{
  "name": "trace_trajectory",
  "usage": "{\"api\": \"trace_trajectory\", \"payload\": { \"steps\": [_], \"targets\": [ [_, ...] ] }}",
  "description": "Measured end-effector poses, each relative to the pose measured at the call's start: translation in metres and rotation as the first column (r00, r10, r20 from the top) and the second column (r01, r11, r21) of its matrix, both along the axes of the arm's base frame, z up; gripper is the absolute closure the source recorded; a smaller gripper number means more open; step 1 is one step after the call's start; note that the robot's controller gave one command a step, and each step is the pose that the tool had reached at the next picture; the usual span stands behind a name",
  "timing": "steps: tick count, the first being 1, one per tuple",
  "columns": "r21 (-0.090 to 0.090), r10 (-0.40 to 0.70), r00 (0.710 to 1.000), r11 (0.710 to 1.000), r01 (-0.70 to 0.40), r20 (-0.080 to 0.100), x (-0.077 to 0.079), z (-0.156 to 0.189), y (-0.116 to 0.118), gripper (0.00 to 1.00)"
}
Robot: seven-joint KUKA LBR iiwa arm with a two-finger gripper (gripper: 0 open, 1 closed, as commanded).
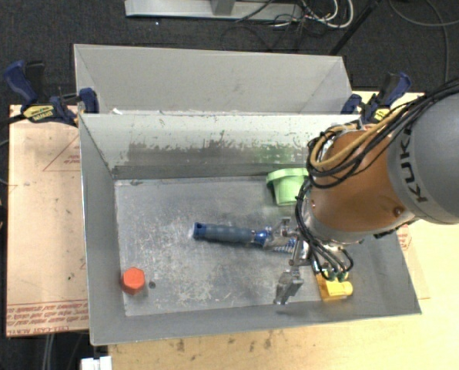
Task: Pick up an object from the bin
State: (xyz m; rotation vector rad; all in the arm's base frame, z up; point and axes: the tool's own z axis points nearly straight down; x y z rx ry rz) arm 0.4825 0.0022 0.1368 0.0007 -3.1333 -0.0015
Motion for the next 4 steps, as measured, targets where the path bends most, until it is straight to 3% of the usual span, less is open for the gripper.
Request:
{"api": "trace_trajectory", "payload": {
  "steps": [1, 2, 3, 4],
  "targets": [
    [0.005, 0.039, 0.999, 0.999, -0.039, 0.016, 0.053, 0.029, 0.105, 0.00],
    [0.003, -0.086, 0.996, 0.996, 0.086, 0.012, 0.091, -0.059, 0.073, 0.00],
    [0.004, -0.084, 0.996, 0.996, 0.084, 0.019, 0.092, -0.055, 0.074, 1.00],
    [0.002, -0.034, 0.999, 0.999, 0.034, 0.018, 0.083, 0.138, 0.086, 1.00]
  ]
}}
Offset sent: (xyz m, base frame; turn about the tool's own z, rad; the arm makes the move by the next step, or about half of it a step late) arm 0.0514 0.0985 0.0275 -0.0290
